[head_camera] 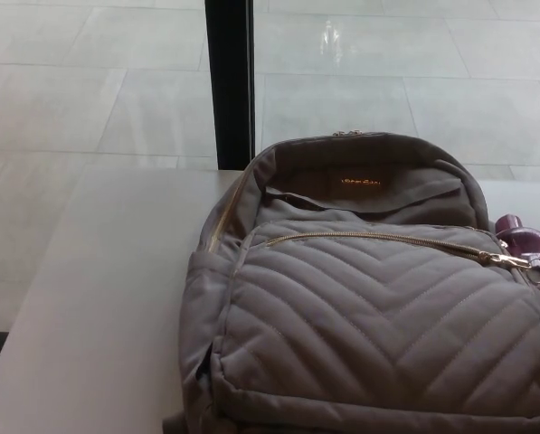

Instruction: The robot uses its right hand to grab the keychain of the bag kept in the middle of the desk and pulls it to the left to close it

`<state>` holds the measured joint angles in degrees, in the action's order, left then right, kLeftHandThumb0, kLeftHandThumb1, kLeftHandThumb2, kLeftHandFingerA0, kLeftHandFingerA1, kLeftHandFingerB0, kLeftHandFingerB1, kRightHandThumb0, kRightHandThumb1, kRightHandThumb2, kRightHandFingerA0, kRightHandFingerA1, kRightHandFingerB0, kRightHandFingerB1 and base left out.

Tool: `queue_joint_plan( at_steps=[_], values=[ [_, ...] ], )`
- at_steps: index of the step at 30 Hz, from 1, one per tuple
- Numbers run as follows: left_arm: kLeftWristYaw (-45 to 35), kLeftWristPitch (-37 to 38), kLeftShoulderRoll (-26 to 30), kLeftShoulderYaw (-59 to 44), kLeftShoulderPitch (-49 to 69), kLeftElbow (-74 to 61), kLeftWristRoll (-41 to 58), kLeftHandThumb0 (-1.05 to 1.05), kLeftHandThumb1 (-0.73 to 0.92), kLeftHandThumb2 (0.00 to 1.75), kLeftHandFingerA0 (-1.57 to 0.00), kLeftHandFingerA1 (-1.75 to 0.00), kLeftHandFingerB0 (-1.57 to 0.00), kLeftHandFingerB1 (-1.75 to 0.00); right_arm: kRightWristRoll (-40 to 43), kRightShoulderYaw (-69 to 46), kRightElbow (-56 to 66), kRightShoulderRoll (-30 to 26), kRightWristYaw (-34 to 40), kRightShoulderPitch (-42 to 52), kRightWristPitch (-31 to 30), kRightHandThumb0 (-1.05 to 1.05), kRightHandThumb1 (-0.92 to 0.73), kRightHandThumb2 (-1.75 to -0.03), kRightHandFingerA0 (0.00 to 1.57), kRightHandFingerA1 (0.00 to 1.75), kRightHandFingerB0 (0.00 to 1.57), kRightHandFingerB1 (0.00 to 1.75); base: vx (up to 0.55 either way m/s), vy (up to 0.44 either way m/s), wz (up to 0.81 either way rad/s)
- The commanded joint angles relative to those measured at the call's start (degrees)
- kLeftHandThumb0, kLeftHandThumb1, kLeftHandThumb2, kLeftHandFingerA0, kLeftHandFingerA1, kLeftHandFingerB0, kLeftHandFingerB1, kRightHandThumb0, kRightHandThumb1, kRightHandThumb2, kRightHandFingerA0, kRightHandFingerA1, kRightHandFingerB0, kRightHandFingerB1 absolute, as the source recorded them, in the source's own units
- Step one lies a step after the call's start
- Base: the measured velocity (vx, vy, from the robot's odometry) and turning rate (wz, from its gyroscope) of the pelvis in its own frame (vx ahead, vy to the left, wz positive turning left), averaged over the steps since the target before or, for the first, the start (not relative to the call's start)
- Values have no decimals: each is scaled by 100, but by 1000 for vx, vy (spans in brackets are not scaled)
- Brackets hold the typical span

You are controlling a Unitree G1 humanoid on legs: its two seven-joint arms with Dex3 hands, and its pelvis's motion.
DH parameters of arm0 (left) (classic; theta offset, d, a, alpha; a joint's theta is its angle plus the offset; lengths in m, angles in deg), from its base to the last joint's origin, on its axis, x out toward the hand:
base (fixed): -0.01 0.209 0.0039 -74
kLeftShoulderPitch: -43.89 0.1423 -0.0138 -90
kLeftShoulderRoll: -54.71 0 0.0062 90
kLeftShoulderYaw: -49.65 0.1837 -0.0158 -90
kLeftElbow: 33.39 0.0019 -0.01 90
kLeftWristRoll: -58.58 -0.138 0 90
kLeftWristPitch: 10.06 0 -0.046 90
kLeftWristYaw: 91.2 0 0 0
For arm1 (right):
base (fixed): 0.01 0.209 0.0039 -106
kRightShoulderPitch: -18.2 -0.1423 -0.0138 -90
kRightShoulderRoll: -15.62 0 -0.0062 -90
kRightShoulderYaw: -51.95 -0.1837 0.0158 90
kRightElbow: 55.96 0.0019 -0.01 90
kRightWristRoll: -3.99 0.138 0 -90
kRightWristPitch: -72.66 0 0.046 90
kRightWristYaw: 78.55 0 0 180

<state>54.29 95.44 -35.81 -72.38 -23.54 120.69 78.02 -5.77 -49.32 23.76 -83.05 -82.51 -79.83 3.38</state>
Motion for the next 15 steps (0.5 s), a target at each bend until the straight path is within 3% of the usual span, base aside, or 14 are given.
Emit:
queue_joint_plan(
  at_steps=[1,2,3,4,5,6,7,9,10,11,12,13,15],
  values=[
    [-18,119,68,22,55,-1,46,-51,89,66,-59,-60,-57,-52,-45,60,-7,-333,-248,-90,-222,0,-54,-103,92,154,90,111,0,0,0],
    [-10,132,60,21,66,-18,49,-50,88,66,-60,-60,-58,-53,-30,30,-181,-375,-196,-137,-83,-1,-55,-102,93,152,89,108,0,0,0],
    [-13,119,71,17,52,19,51,-49,89,66,-59,-59,-58,-52,-55,-39,-173,-402,-100,-130,-131,-4,-53,-109,86,164,80,131,0,0,0],
    [7,113,77,18,36,48,44,-47,89,66,-61,-59,-59,-52,-75,-107,-230,-431,24,-133,-29,-3,-49,-119,83,174,71,144,0,0,0],
    [30,115,77,27,32,49,31,-48,88,67,-61,-60,-58,-53,-142,-142,-236,-447,129,-129,-19,-14,-48,-119,118,141,91,121,0,0,0],
    [55,97,79,18,74,-8,42,-48,90,66,-61,-60,-58,-53,-387,-182,-216,-509,361,-136,-37,-15,-41,-131,89,175,78,152,0,0,0],
    [64,81,84,9,81,-10,53,-47,89,66,-63,-60,-58,-52,-441,-201,-250,-544,417,-152,41,-15,-38,-135,90,175,79,154,0,0,0],
    [42,77,85,4,69,13,62,-46,88,66,-62,-60,-58,-53,-380,-244,-410,-585,461,-206,312,-15,-37,-132,90,174,81,153,0,0,0],
    [-15,116,98,32,84,14,34,-47,88,66,-60,-59,-57,-52,-447,-237,-441,-633,511,-224,373,-22,-42,-119,121,140,101,125,0,0,0],
    [72,139,124,51,116,13,-13,-48,88,66,-63,-58,-59,-51,-527,-186,-501,-605,610,-260,543,-22,-42,-118,122,140,103,127,0,0,0],
    [30,110,133,24,134,23,24,-47,89,66,-61,-58,-58,-51,-627,-137,-495,-589,696,-272,619,-19,-40,-127,94,175,84,155,0,0,0],
    [34,116,119,9,166,12,44,-46,88,66,-63,-58,-59,-52,-693,-98,-437,-554,757,-264,649,-23,-43,-118,123,140,106,127,0,0,0],
    [69,116,71,1,234,-113,64,-45,88,66,-66,-60,-62,-53,-688,-52,-308,-434,829,-254,677,-18,-43,-120,124,143,106,130,0,0,0]
  ],
)
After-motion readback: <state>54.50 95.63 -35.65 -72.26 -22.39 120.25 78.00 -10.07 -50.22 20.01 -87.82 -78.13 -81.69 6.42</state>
